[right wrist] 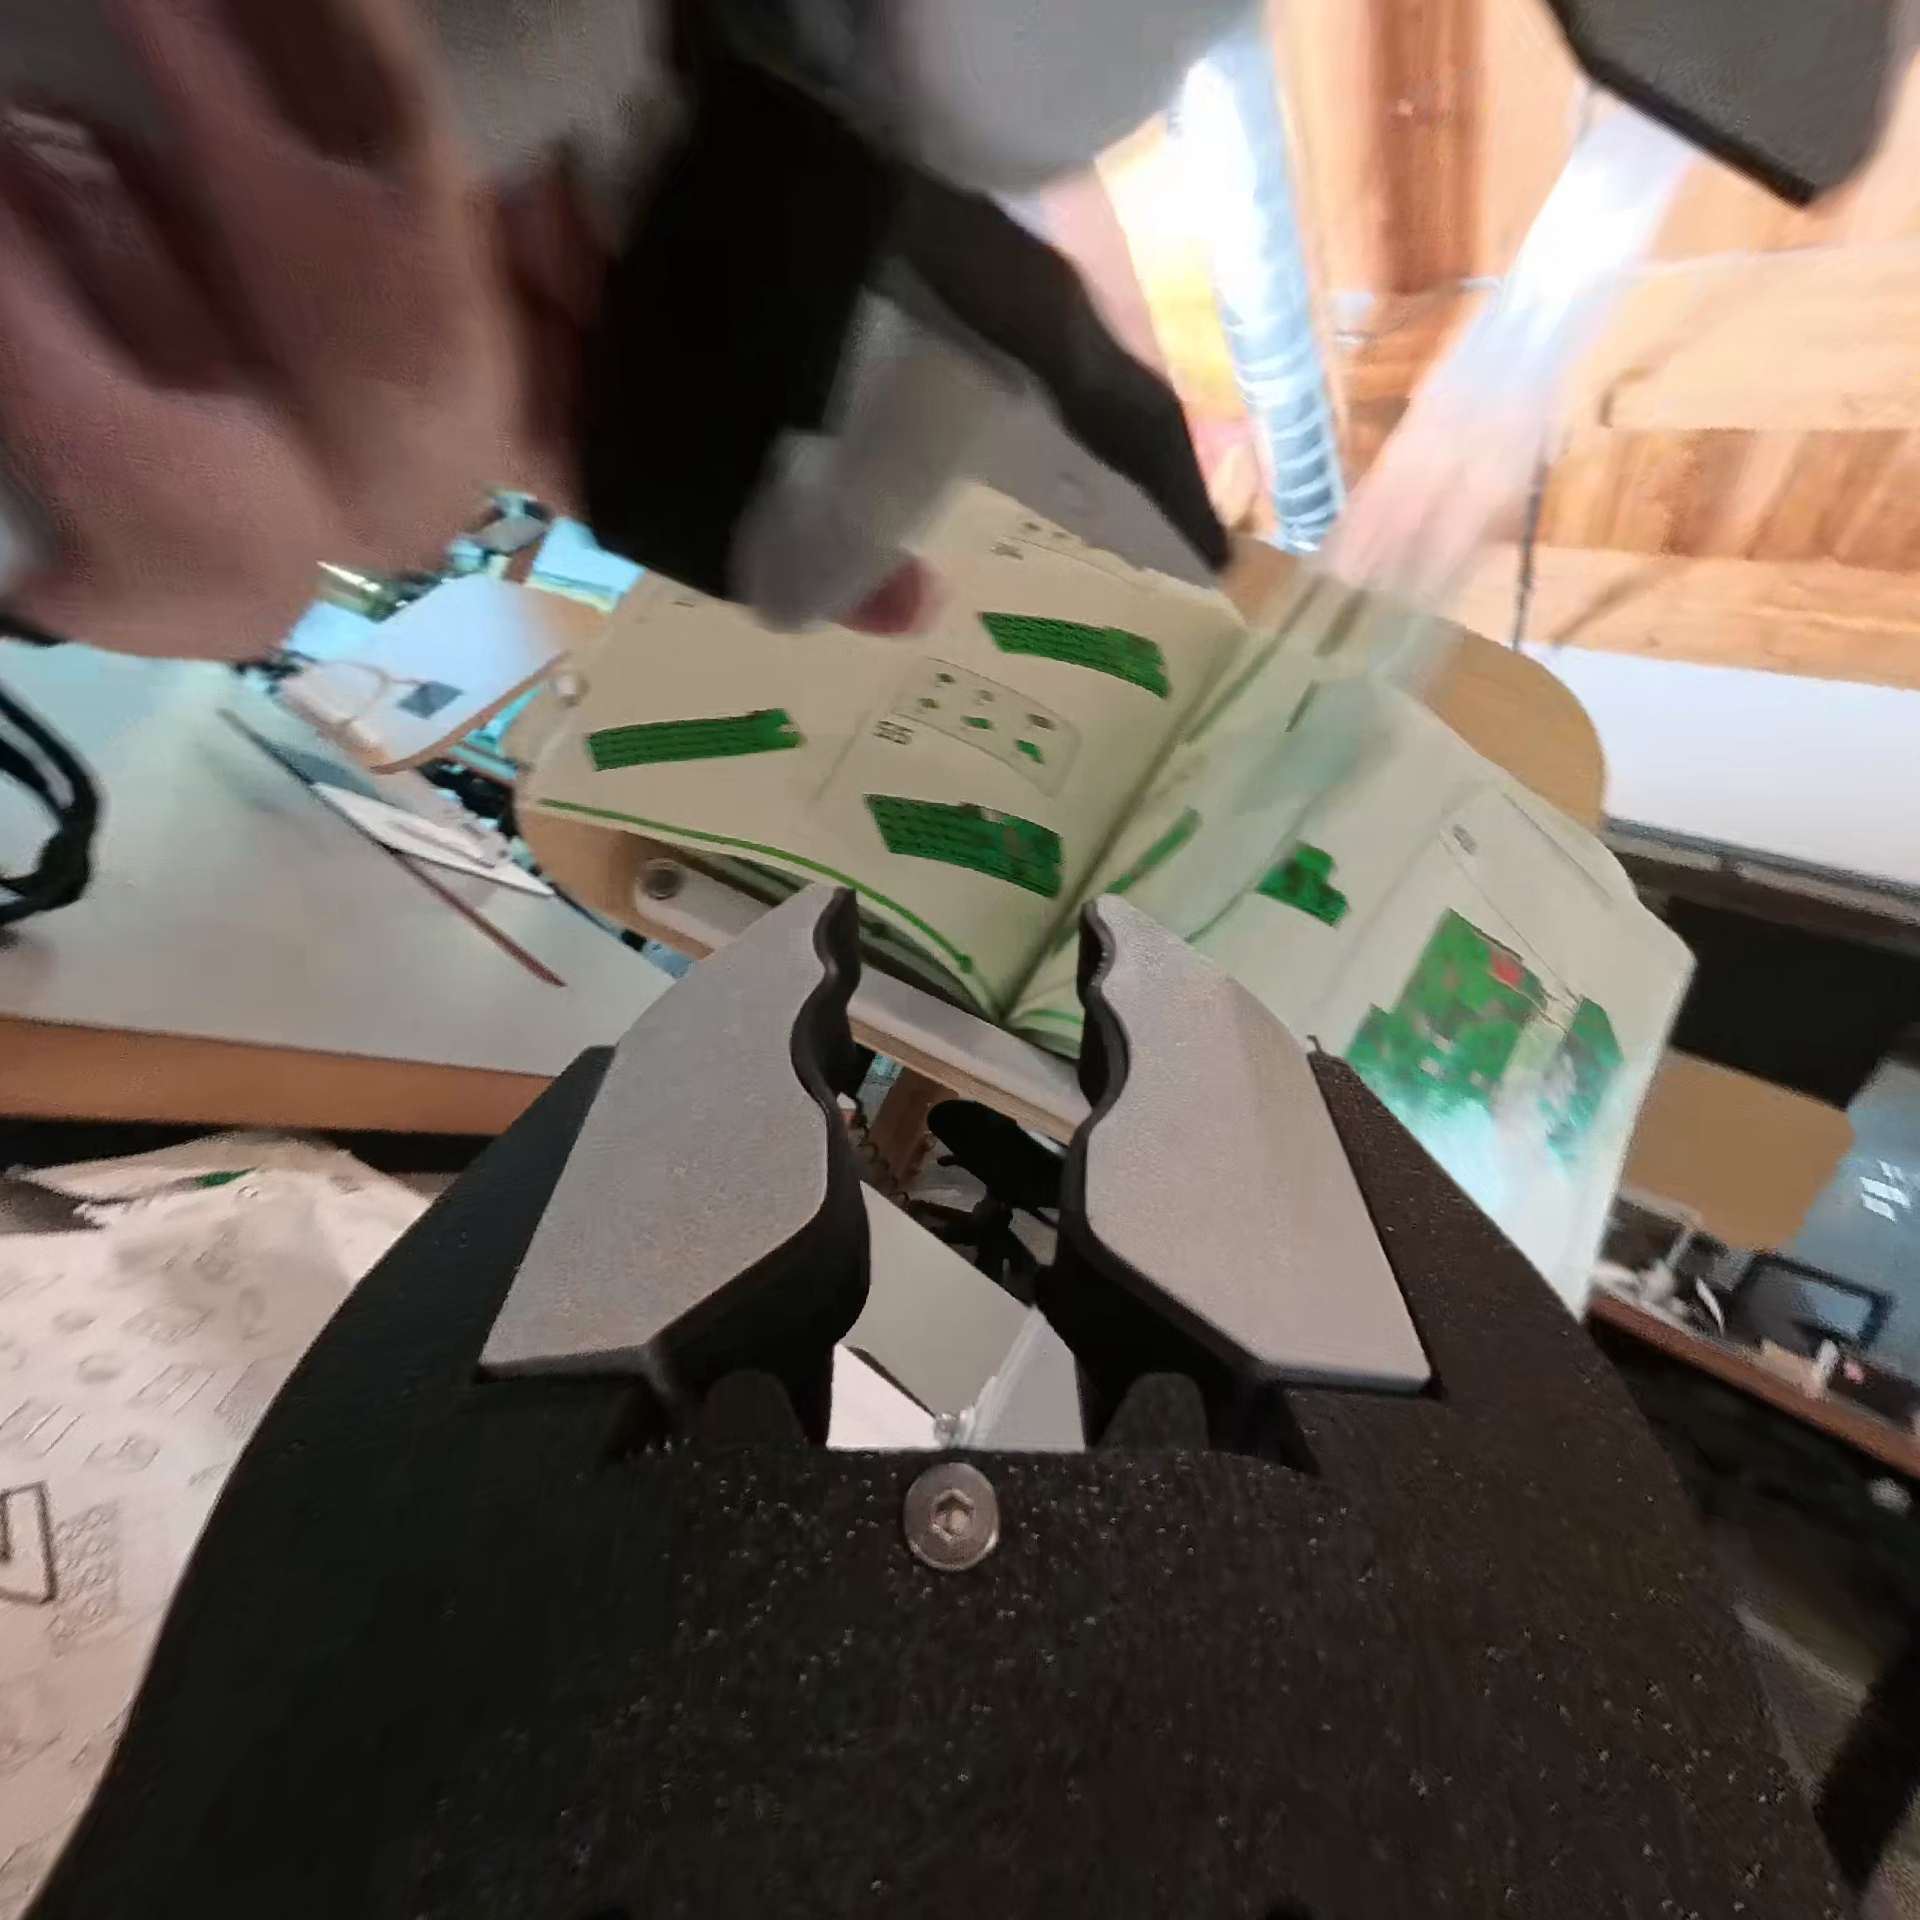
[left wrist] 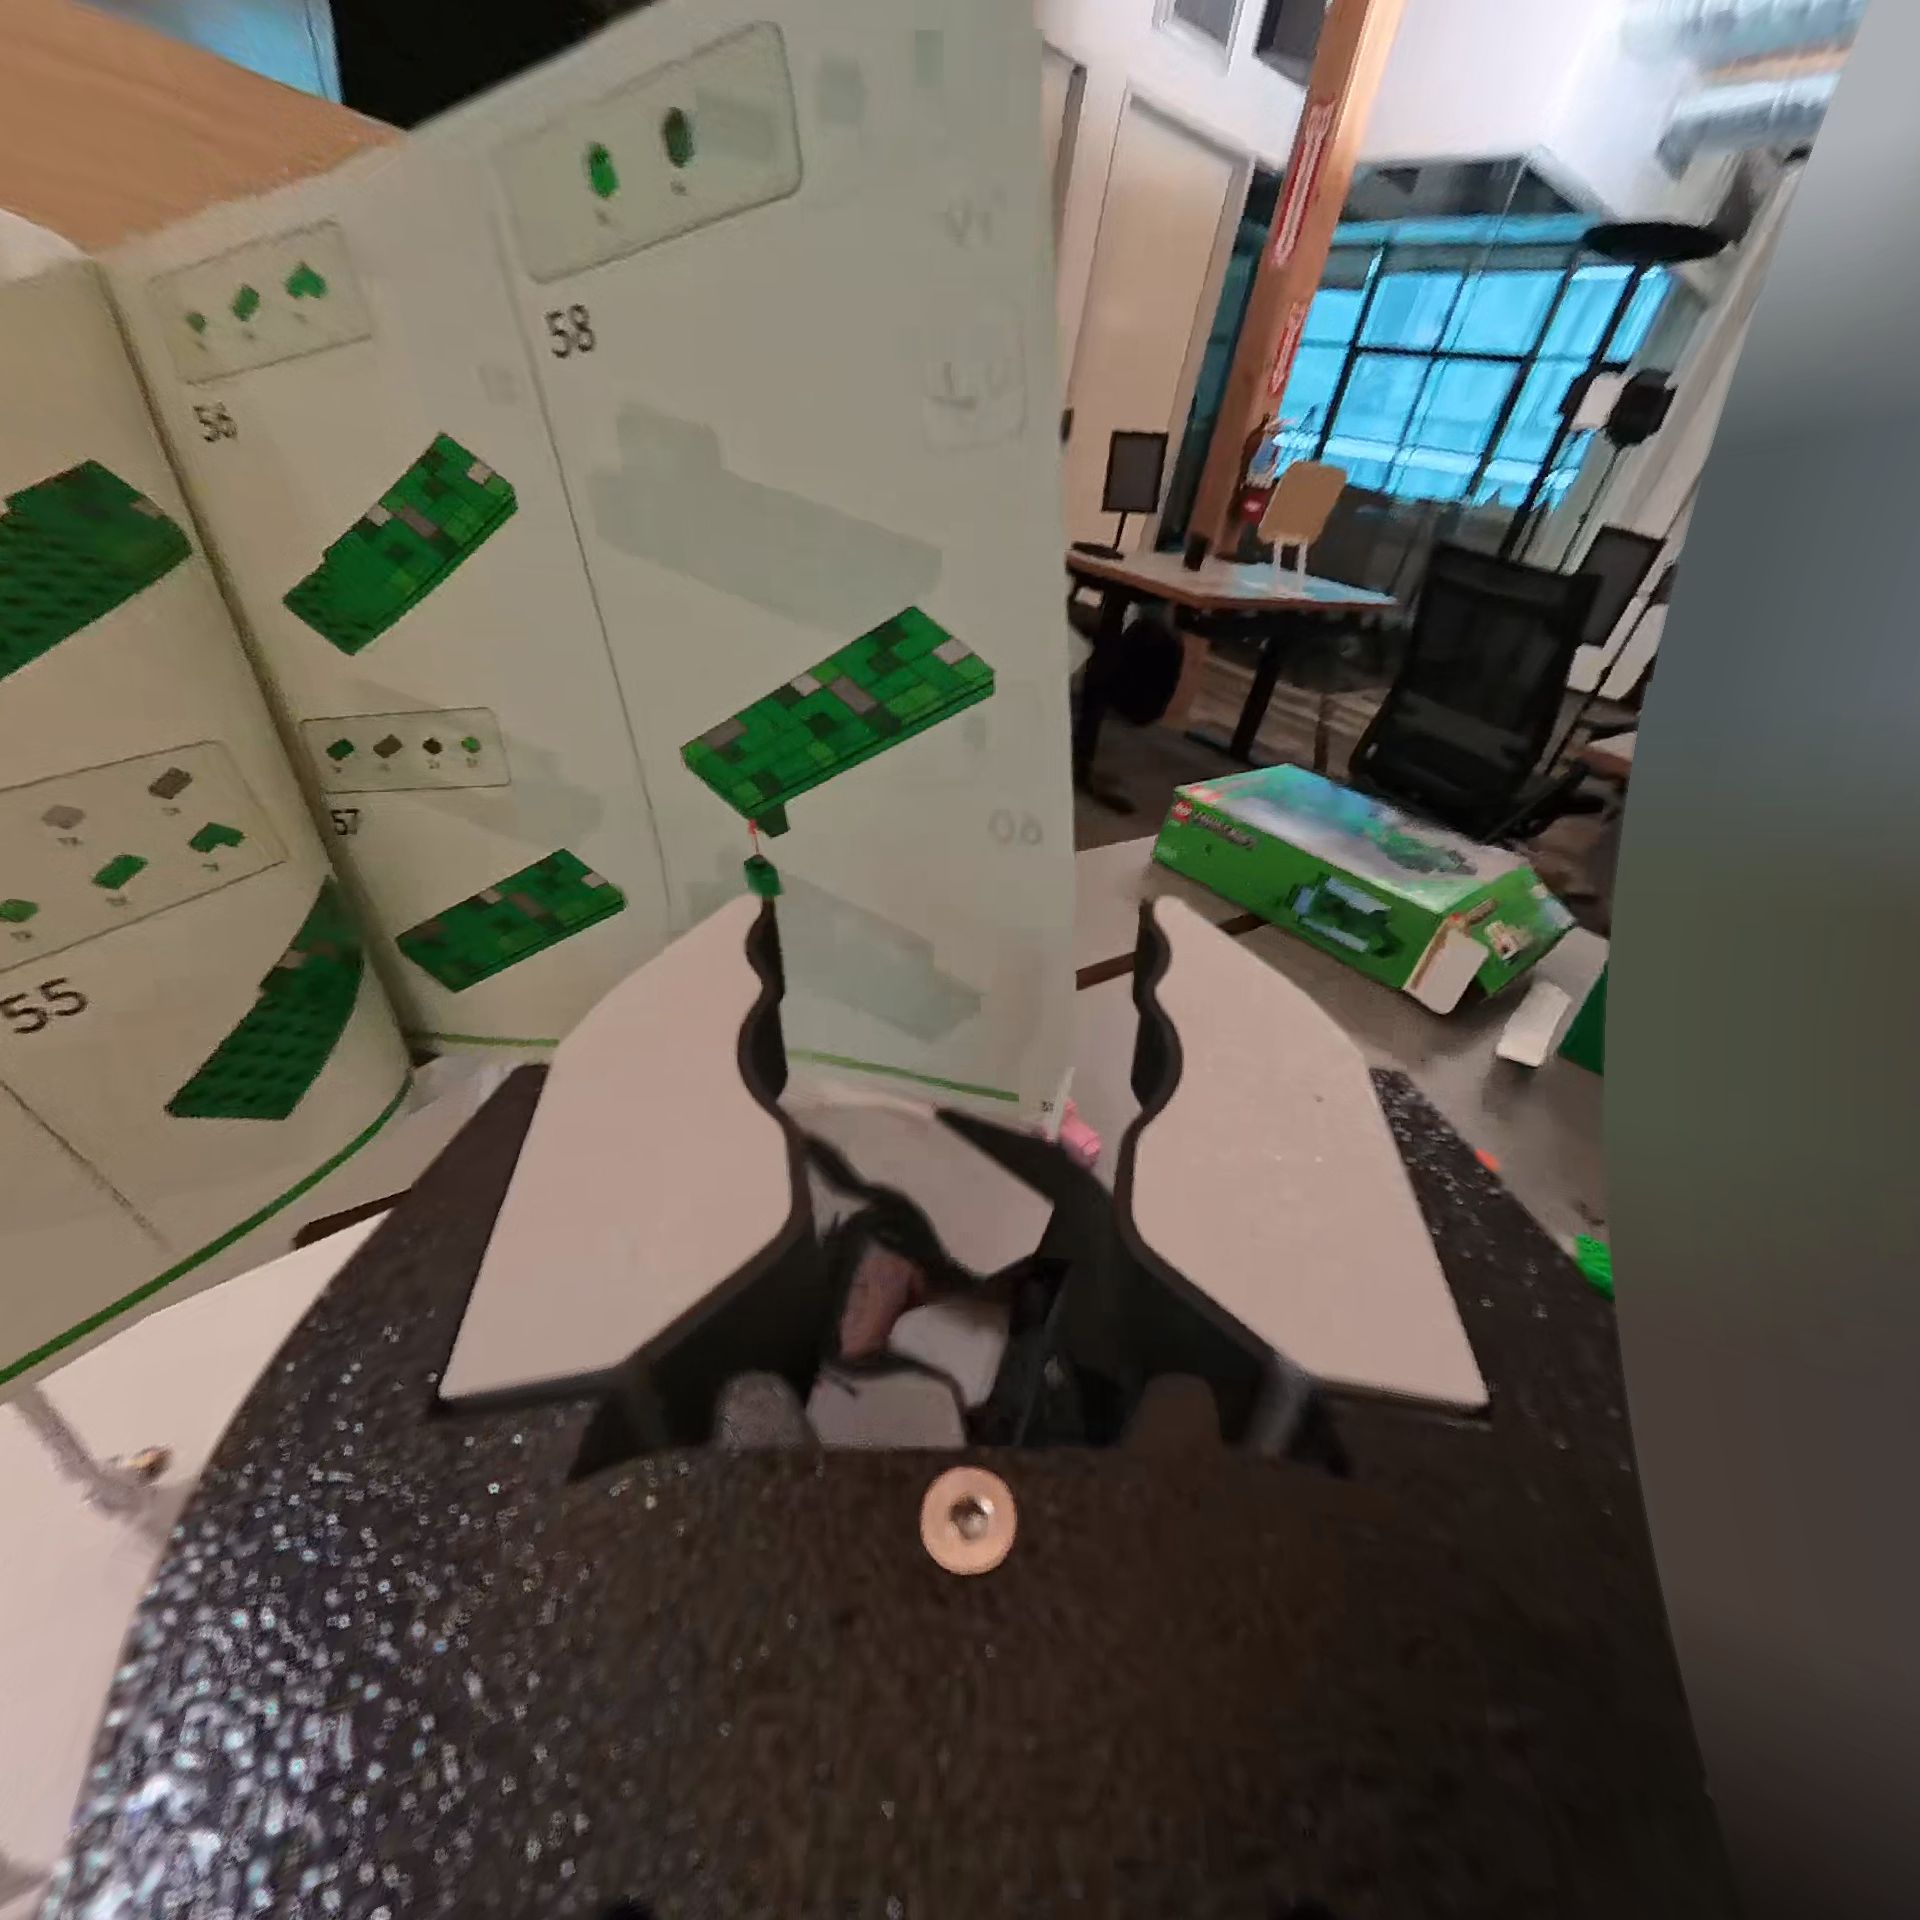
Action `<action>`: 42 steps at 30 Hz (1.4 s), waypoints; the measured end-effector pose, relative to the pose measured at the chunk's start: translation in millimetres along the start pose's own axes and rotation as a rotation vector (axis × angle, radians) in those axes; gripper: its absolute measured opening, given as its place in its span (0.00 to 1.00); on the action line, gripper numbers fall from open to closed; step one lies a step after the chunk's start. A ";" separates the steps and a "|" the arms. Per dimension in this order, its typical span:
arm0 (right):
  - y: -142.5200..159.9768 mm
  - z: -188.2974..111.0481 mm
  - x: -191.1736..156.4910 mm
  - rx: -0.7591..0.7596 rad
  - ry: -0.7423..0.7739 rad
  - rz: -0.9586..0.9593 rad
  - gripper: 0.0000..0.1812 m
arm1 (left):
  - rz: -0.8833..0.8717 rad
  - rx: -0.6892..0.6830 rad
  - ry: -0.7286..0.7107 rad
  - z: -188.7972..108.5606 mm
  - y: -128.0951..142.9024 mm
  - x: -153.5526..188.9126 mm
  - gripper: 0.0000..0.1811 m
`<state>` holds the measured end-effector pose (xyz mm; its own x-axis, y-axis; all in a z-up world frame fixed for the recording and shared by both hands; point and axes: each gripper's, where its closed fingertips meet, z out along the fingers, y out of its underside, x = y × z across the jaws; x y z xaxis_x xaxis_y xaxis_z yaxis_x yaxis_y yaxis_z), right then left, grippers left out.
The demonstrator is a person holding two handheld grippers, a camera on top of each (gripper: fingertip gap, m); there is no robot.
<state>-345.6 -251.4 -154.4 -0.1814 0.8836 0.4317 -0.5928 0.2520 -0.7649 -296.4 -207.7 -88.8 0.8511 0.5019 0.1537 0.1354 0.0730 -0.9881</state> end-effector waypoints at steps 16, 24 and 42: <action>31.0 -20.6 99.6 -0.172 0.368 0.315 0.28 | 0.165 0.178 -0.242 -44.2 -48.6 11.2 0.42; -113.0 -71.9 168.2 0.073 0.389 0.403 0.22 | 0.267 -0.074 -0.237 -62.8 3.6 26.1 0.43; -104.3 -238.7 123.3 -0.480 -0.216 -0.008 0.22 | 0.661 -0.735 -0.227 -165.6 258.5 94.3 0.34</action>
<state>-118.8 -74.5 -135.5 -0.3660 0.7920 0.4886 -0.1775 0.4560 -0.8721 -97.2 -284.2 -328.8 0.7622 0.4075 -0.5029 0.0161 -0.7886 -0.6146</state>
